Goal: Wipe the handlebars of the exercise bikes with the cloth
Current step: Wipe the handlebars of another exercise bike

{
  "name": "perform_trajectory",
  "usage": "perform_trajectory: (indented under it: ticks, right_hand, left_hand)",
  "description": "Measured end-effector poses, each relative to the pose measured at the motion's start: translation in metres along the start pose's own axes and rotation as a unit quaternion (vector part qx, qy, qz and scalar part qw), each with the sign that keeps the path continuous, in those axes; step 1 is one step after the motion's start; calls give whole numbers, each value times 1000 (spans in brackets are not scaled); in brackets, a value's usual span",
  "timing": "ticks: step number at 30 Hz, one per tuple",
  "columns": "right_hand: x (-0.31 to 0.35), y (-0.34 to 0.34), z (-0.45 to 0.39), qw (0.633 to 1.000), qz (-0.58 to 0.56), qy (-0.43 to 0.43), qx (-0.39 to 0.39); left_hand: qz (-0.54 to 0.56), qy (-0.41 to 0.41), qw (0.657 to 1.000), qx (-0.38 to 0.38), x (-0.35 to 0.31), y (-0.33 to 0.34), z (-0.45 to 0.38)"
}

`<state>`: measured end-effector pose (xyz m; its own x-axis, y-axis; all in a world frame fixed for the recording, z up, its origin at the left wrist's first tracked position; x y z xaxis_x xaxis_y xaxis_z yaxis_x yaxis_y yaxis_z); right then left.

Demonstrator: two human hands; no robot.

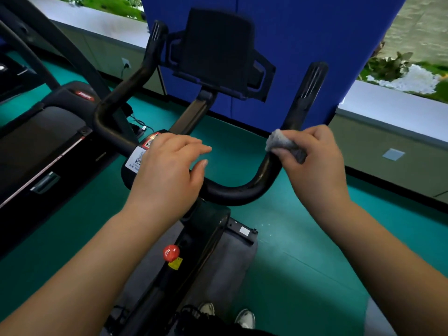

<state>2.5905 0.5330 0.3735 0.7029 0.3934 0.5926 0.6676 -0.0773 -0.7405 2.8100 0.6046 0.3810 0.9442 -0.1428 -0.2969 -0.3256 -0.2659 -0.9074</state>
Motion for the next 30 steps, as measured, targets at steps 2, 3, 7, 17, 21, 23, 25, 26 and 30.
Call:
perform_trajectory:
  ticks: [2, 3, 7, 17, 21, 23, 25, 26, 30]
  right_hand:
    - [7, 6, 12, 1000, 1, -15, 12]
    - [13, 11, 24, 999, -1, -28, 18]
    - [22, 17, 45, 998, -4, -47, 31]
    - [46, 26, 65, 999, 14, -9, 31]
    - [36, 17, 45, 999, 29, 37, 11]
    - [29, 11, 31, 996, 45, 76, -9]
    - [35, 16, 37, 995, 47, 91, -17]
    - [42, 22, 45, 995, 44, 86, -20]
    - [62, 37, 70, 997, 38, 57, -20]
  left_hand:
    - [-1, 1, 1000, -2, 3, 0, 0]
    - [0, 3, 1000, -1, 5, 1, -1]
    - [5, 11, 1000, 6, 15, 3, -4]
    - [6, 8, 1000, 25, 46, -4, -8]
    - [0, 33, 999, 37, 49, -6, -10]
    - [1, 42, 998, 42, 51, -6, -11]
    - [4, 51, 998, 42, 54, -6, -10]
    - [6, 54, 998, 42, 56, -5, -9]
    - [15, 68, 996, 47, 61, -2, -9]
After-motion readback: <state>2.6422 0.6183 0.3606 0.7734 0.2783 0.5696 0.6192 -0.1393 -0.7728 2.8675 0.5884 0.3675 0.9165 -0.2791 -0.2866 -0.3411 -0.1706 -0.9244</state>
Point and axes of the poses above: each hand's wrist, its own z-axis away from the middle knuckle, its own y-axis out of the palm, x = y × z, the point moved 3 cm from there along -z, towards the middle knuckle, and after that the axes turned 10 degrees about x, right-handed, at the moved point
